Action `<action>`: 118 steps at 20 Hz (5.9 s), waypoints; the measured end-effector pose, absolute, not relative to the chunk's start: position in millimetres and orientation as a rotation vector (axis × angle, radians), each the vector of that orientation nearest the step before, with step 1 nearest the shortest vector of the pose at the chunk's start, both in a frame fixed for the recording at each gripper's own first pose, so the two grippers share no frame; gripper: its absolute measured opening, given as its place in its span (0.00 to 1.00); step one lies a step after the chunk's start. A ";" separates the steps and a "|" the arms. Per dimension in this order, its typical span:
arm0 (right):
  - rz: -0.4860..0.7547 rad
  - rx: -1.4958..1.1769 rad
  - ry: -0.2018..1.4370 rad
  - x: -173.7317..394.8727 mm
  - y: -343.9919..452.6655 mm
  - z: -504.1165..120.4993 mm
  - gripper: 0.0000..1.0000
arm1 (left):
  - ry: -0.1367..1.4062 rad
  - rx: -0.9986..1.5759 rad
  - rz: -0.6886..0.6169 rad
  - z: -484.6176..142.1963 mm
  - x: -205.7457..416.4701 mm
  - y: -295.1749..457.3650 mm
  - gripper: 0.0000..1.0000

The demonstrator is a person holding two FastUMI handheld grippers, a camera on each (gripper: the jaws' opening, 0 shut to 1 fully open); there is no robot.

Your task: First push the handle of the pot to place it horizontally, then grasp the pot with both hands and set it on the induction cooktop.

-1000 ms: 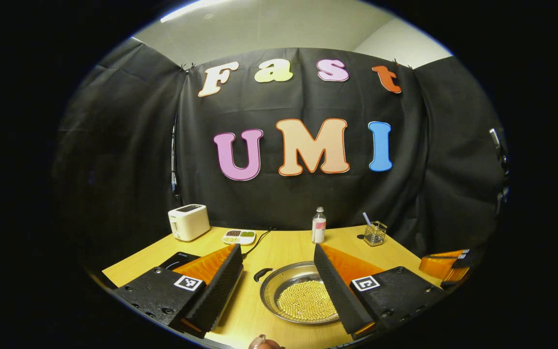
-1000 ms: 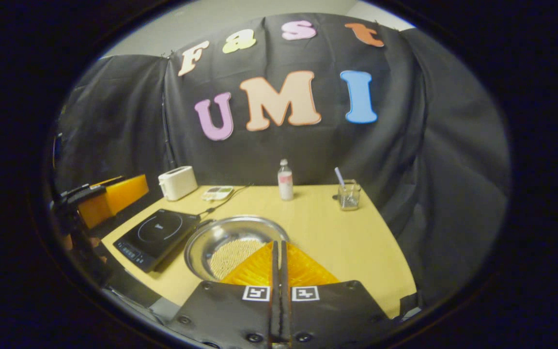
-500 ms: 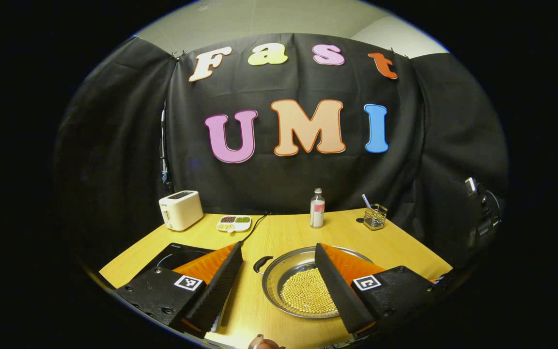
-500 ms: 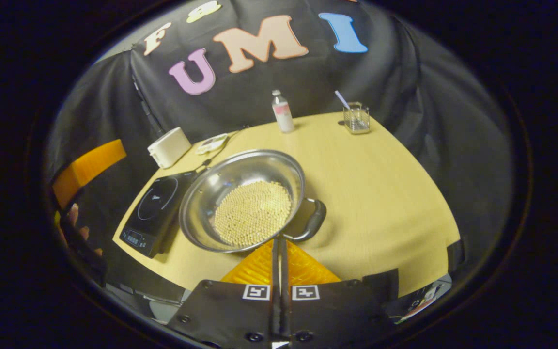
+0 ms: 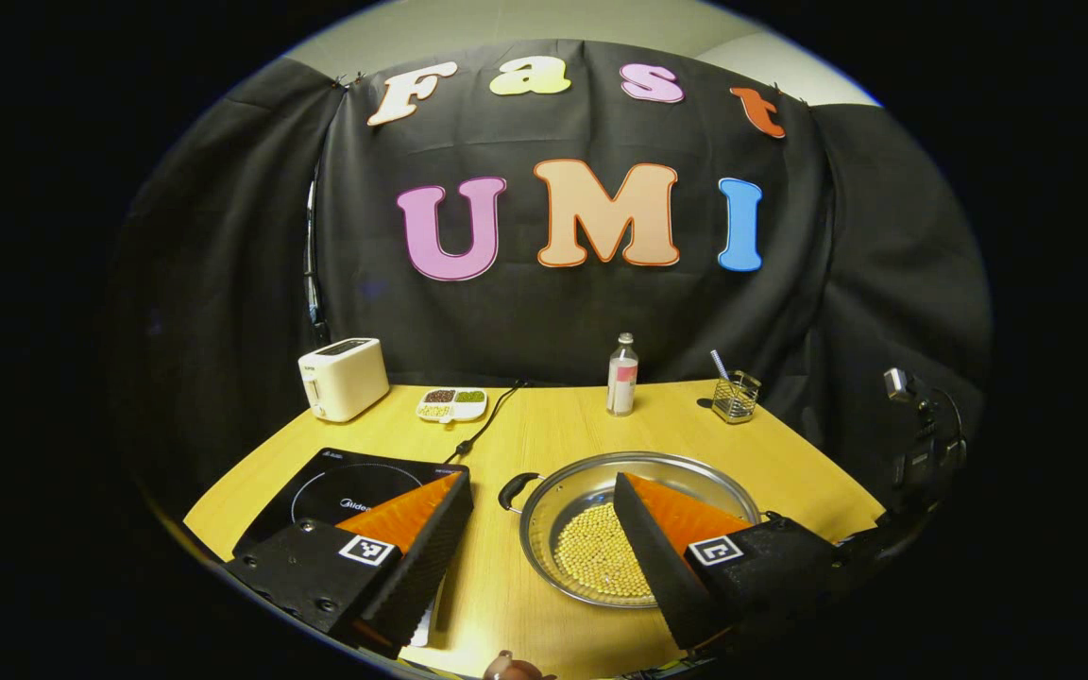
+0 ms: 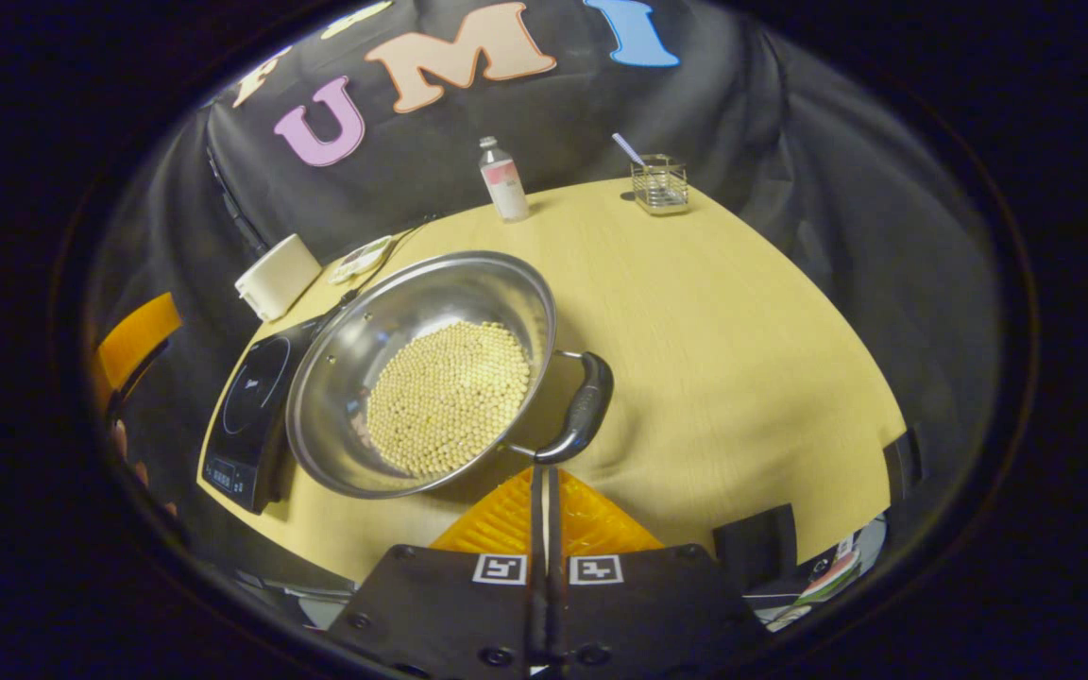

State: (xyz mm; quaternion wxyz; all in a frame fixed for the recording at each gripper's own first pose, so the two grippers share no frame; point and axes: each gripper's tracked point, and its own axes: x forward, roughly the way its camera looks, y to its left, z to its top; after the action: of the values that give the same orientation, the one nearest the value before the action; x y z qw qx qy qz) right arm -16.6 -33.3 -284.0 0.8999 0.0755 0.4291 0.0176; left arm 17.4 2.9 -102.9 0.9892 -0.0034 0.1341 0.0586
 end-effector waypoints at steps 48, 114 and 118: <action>0.053 0.116 0.818 125.6 -44.2 -264.8 0.95 | 0.622 -0.143 0.073 -214.5 108.9 42.7 0.98; 0.144 0.052 0.880 86.0 58.5 -196.6 0.51 | 0.798 -0.238 0.171 -169.2 38.5 132.7 0.69; 0.116 0.060 0.886 84.3 89.4 -204.4 0.51 | 0.821 -0.243 0.149 -179.1 40.1 163.5 0.67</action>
State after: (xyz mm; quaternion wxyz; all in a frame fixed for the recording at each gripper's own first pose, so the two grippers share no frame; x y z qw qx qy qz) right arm 84.3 89.4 -204.4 0.9015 0.0290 0.4283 0.0559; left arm 40.1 163.5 -179.1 0.9071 -0.1177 0.3977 0.0720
